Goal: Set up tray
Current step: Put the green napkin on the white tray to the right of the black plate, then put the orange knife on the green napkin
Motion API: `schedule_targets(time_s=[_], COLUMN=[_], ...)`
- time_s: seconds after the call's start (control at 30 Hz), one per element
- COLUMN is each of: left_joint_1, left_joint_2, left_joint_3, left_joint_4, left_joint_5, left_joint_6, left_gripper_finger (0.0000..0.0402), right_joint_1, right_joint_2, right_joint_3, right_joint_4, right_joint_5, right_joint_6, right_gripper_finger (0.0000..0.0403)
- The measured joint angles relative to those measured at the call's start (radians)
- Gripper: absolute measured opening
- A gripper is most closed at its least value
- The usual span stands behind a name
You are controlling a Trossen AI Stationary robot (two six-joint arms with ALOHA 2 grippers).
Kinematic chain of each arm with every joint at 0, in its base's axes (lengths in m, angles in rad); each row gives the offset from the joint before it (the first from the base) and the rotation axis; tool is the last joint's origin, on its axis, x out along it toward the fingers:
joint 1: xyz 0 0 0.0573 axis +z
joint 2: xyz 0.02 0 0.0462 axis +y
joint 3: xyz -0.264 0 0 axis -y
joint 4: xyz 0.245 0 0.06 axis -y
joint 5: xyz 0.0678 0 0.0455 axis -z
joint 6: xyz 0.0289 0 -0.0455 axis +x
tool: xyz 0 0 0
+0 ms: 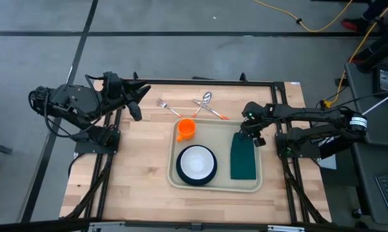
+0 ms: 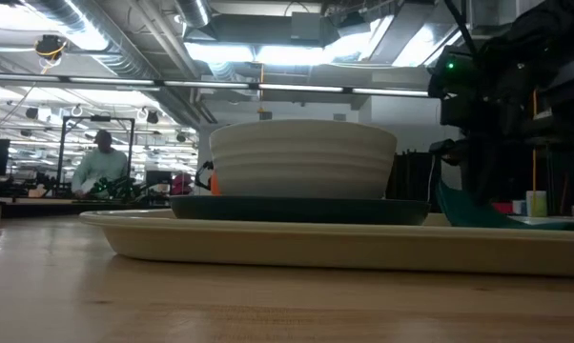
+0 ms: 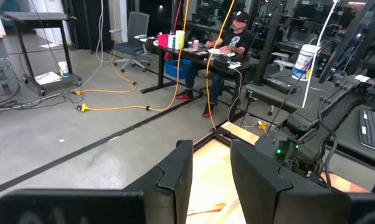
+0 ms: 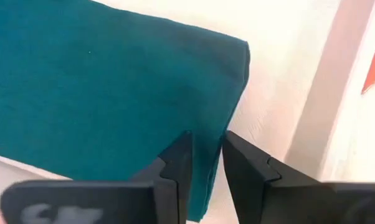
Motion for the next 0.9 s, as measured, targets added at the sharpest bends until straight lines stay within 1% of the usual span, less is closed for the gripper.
schedule_targets(time_s=[0.2, 0.43, 0.53, 0.63, 0.7, 0.83, 0.9], left_joint_1=[0.0, 0.0, 0.0, 0.0, 0.0, 0.0, 0.0], left_joint_2=[0.0, 0.0, 0.001, 0.001, 0.001, 0.007, 0.014], left_joint_3=[0.0, 0.0, 0.0, 0.0, 0.0, 0.0, 0.0], left_joint_4=[0.0, 0.0, 0.0, 0.0, 0.0, 0.0, -0.001], left_joint_5=[0.0, 0.0, 0.0, 0.0, 0.0, 0.002, 0.021], left_joint_6=[-0.001, -0.002, -0.002, -0.001, -0.001, 0.0, 0.019], left_gripper_finger=[0.0102, 0.0102, 0.0102, 0.0102, 0.0102, 0.0102, 0.0102], right_joint_1=[0.0, 0.0, 0.0, 0.0, 0.0, 0.0, 0.0], right_joint_2=[0.0, 0.0, 0.001, 0.001, 0.001, 0.0, 0.0], right_joint_3=[0.0, 0.0, 0.035, 0.139, 0.236, 0.463, 0.587], right_joint_4=[0.008, 0.021, -0.006, -0.037, -0.043, -0.036, -0.037], right_joint_5=[0.008, 0.081, 0.12, 0.133, 0.145, 0.216, 0.246], right_joint_6=[0.0, 0.0, 0.002, 0.035, 0.091, 0.266, 0.378], right_gripper_finger=[0.0118, 0.0152, 0.0167, 0.0181, 0.0186, 0.0188, 0.0188])
